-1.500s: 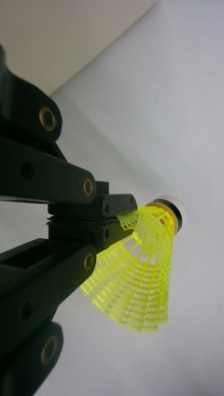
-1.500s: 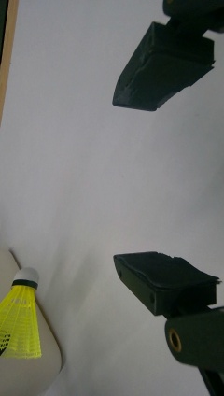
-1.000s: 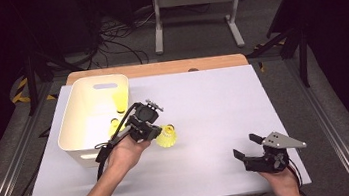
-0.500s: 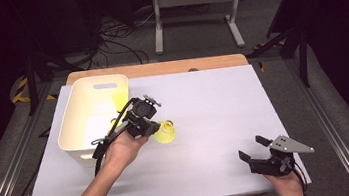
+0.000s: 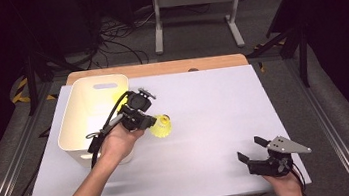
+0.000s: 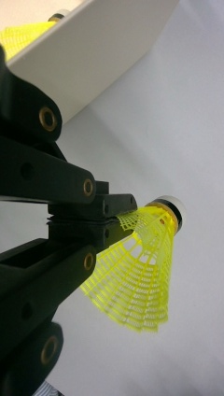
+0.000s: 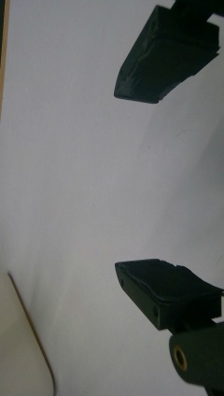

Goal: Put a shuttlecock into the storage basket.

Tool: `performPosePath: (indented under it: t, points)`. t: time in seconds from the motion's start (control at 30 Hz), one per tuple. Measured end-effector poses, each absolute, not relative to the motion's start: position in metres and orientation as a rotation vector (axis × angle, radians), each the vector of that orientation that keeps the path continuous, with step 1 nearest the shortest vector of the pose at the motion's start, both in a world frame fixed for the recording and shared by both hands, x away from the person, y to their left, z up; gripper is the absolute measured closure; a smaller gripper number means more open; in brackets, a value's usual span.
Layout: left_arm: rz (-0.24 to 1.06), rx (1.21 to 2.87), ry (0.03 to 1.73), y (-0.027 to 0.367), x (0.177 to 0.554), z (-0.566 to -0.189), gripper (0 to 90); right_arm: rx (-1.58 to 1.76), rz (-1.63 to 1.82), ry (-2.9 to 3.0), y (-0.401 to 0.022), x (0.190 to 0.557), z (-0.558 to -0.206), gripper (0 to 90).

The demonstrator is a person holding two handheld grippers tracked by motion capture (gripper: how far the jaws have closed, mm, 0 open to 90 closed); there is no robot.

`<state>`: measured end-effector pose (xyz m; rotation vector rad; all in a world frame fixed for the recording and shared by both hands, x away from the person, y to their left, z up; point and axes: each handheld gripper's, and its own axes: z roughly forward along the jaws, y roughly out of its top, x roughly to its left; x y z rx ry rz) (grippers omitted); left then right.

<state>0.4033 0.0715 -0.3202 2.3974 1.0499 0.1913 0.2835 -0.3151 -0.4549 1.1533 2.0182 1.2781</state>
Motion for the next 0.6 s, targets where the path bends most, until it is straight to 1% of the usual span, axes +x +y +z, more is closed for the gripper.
performPosePath:
  t: [0.6]
  points:
    - [0.205,2.374,1.089,0.085,0.413,-0.310,89.0,1.157,1.279,2.019,-0.315,0.284,-0.455,14.0]
